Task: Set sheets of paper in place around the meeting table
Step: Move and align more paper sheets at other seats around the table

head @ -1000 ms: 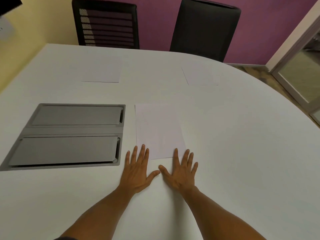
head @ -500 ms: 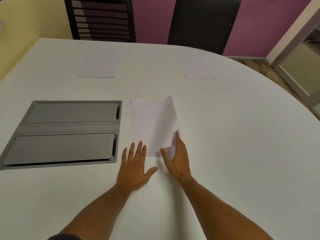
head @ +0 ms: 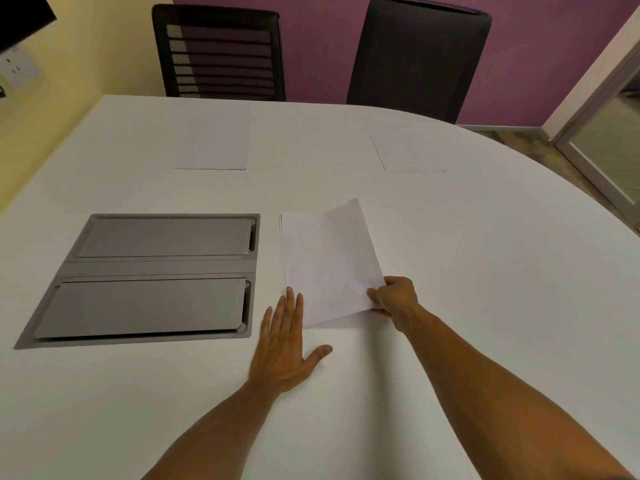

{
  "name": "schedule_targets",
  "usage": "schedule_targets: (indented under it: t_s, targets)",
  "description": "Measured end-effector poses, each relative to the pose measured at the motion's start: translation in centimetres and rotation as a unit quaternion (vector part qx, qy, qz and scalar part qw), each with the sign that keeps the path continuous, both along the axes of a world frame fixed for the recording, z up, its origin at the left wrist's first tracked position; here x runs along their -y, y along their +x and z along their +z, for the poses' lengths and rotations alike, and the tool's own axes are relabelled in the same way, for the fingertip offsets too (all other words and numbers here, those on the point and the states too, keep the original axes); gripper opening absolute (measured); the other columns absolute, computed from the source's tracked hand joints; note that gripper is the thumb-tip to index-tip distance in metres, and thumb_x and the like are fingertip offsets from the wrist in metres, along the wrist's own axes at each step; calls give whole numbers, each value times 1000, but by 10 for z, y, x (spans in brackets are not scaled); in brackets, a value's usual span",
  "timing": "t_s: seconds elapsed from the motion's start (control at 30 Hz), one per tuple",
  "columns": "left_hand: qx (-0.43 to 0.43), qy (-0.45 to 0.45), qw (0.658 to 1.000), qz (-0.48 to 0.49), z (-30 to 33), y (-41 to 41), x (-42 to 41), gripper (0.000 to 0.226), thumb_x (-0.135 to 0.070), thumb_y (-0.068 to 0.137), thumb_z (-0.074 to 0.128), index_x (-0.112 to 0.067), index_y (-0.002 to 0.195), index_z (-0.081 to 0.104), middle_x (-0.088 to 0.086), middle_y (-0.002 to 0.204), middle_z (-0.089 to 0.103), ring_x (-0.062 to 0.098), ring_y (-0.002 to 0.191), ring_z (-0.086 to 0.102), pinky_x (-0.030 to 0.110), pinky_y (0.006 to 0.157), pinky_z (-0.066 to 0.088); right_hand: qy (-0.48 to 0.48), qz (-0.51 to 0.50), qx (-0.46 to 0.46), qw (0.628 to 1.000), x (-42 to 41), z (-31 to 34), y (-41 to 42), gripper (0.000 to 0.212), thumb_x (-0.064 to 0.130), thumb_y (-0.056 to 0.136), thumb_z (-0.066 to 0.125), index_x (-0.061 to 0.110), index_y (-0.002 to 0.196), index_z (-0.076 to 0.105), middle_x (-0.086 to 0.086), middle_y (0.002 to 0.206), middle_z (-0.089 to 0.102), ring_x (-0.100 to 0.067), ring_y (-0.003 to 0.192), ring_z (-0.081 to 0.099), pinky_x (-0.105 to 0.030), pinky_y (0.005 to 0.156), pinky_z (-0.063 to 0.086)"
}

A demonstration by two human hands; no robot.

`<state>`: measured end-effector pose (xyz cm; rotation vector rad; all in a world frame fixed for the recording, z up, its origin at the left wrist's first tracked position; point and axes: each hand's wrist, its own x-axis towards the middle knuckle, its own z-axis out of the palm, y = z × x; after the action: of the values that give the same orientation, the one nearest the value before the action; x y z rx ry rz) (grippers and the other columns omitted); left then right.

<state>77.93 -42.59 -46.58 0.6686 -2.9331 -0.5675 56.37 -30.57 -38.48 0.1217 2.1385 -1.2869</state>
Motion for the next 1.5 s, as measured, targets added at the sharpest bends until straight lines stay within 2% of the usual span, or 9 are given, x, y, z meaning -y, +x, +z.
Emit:
schedule_targets:
  t_s: [0.13,0.27,0.33,0.43,0.6,0.77,0.83,1.03,1.5]
  targets:
    - [-143,271,948,85,28,5,11,93,-74,91,32,-25,157,-12,-4,167,-10,12,154,-1,34,123,7,-74,-25,36,996,-11,7,24,19,-6,91,65,12,89,66,-6,98,68,-23,88,67,-29,61,61]
    - [-210,444,830,265,79,11,38,64,-52,100,40,-21,155,26,5,152,45,25,137,45,32,111,33,-114,-28,74,990,-22,16,66,19,-6,90,67,12,95,66,-4,99,70,-24,91,68,-31,59,61]
    - [-210,471,803,297,106,26,52,48,-51,99,47,-20,135,54,4,127,65,23,115,62,36,100,48,-132,-10,93,987,-28,25,90,18,-4,90,68,12,99,68,-6,102,71,-25,92,69,-33,60,61]
    - [-187,435,825,310,138,62,63,14,-29,94,66,-15,92,68,2,88,71,20,79,66,25,67,48,-144,32,106,983,-34,42,132,19,-2,91,69,12,104,69,-6,104,73,-27,95,69,-37,65,62]
    - [-116,357,862,340,164,145,59,40,-19,91,69,-16,60,46,1,62,44,18,61,42,25,58,28,-128,165,149,966,-48,60,214,26,8,87,73,15,112,69,-7,102,78,-29,92,75,-41,70,63]
    - [-30,307,890,337,182,215,51,45,-21,89,72,-19,60,37,2,68,39,19,65,40,28,66,29,-101,252,135,953,-55,63,269,18,27,96,67,16,108,73,-4,104,77,-23,88,76,-45,81,61]
    - [-15,309,861,403,191,302,30,31,-22,89,72,-14,71,49,4,78,47,20,74,48,29,69,35,-42,332,139,932,-57,69,338,20,29,96,66,12,103,74,-5,101,76,-20,82,74,-42,79,61]
    - [-15,328,853,406,188,347,22,21,-21,90,72,-4,102,68,8,96,58,28,93,62,30,74,46,-10,389,117,914,-40,73,368,27,31,96,65,5,102,72,-5,95,74,-17,75,70,-35,70,56]
    - [44,272,821,500,116,469,17,17,-18,83,79,-7,95,73,11,98,72,29,99,68,28,81,47,123,489,40,863,-32,13,461,23,30,87,69,7,83,71,-6,80,68,-18,66,60,-29,57,49]
